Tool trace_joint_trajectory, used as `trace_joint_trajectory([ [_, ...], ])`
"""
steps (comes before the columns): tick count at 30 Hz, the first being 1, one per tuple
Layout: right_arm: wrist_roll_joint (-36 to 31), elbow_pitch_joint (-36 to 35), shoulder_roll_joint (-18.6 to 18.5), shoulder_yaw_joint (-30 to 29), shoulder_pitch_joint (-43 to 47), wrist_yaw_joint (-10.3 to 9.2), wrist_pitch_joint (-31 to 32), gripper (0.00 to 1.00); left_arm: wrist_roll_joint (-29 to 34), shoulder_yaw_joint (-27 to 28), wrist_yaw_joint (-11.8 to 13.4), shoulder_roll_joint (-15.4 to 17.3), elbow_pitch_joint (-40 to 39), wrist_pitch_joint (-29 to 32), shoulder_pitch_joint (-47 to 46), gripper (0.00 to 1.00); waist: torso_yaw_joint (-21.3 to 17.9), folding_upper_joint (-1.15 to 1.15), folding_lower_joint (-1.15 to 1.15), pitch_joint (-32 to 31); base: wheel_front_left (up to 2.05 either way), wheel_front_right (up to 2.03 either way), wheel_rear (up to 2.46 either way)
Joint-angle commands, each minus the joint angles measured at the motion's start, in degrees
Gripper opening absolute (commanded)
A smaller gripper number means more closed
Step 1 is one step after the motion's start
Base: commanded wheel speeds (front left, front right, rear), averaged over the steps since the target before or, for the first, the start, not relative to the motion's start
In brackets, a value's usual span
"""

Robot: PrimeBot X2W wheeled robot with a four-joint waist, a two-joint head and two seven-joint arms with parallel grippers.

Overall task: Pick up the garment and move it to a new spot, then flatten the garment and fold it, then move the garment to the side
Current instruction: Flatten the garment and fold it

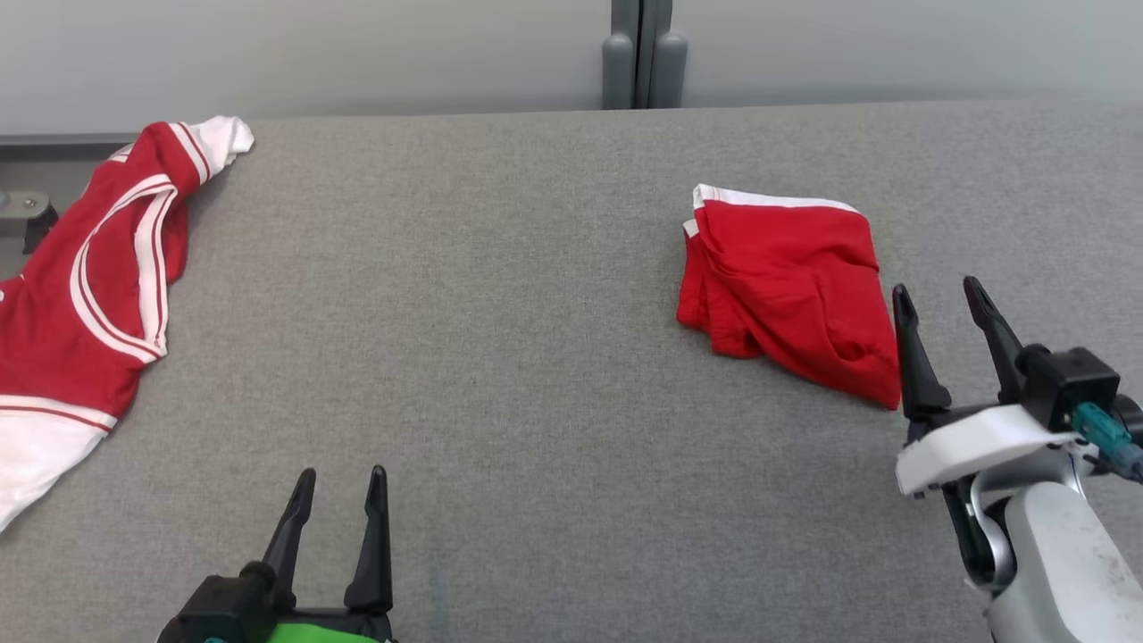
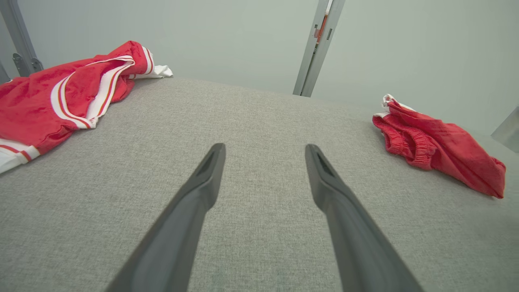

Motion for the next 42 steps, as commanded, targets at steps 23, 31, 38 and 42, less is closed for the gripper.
trace_joint_trajectory([
  [23, -4.2, -2.0, 2.2, -4.7, 12.6, -0.08, -1.0, 1.0, 0.9, 5.0, 0.0, 0.1, 0.1, 0.0, 4.7, 1.0, -0.7, 0.0, 0.0, -5.4, 0.0, 0.0, 0.0],
  [31, -4.3, 7.7, -0.1, -5.7, -1.1, -0.09, 0.1, 0.0, 1.3, 3.5, -0.7, 0.1, 0.3, 0.0, 0.5, 1.0, -0.3, 0.0, 0.0, 0.5, 0.0, 0.0, 0.0],
  [38, -7.0, 21.2, -1.2, -3.9, -14.0, -0.09, 4.9, 0.0, 0.4, 1.4, -1.1, 0.1, 1.4, 0.0, -2.7, 1.0, 2.0, 0.0, 0.0, 4.6, 0.0, 0.0, 0.0],
  [42, -7.6, 27.1, -0.9, -2.8, -18.2, -0.09, 5.4, 0.0, -0.2, 0.7, -1.2, 0.1, 1.8, 0.0, -3.8, 1.0, 3.3, 0.0, 0.0, 6.0, 0.0, 0.0, 0.0],
])
